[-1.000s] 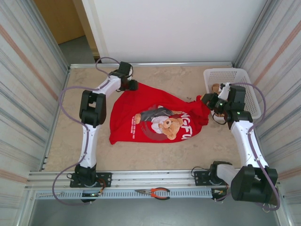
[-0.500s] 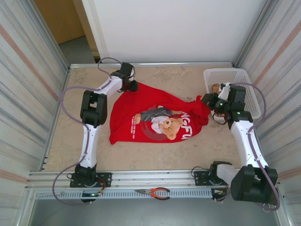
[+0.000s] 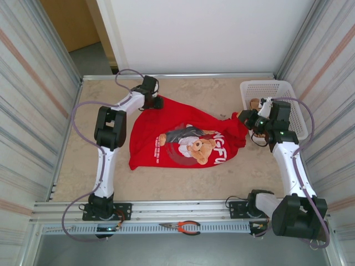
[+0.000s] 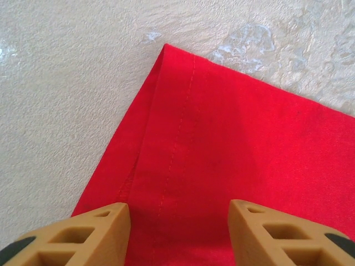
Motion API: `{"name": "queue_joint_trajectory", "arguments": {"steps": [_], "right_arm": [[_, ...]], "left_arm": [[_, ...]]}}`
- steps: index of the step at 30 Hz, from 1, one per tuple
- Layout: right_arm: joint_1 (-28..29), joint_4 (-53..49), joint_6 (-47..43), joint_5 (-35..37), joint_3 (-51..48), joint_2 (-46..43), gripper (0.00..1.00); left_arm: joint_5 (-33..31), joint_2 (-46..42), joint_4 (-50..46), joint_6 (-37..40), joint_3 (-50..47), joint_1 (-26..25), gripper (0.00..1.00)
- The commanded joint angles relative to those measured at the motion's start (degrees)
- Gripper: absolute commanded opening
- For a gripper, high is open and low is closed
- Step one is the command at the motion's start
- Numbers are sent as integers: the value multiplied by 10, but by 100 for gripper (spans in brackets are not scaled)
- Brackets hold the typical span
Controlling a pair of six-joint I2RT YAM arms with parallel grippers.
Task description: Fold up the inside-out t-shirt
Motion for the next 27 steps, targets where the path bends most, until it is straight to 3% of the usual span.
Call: {"name": "queue_joint_trajectory", "arguments": {"steps": [1,4,11,21,27], "right_arm": [[-3,-7,-14,-8,11,-6,0],[-4,-7,-14,-7,11,-7,0],[-6,-7,-13,-10,14,-5,0],[-13,-9,-13,-22,55,17,0],[-16,-19,-8,-22,73,6,0]], "left_arm": [[-9,-3,-17,2,5,-1,50],[-7,0,-17,0,2,0,47],[8,1,-15,2,2,-3,0],[43,-106,-39,-10,21,-3,0],[83,-232,-55,-57,-62,-2,0]]}}
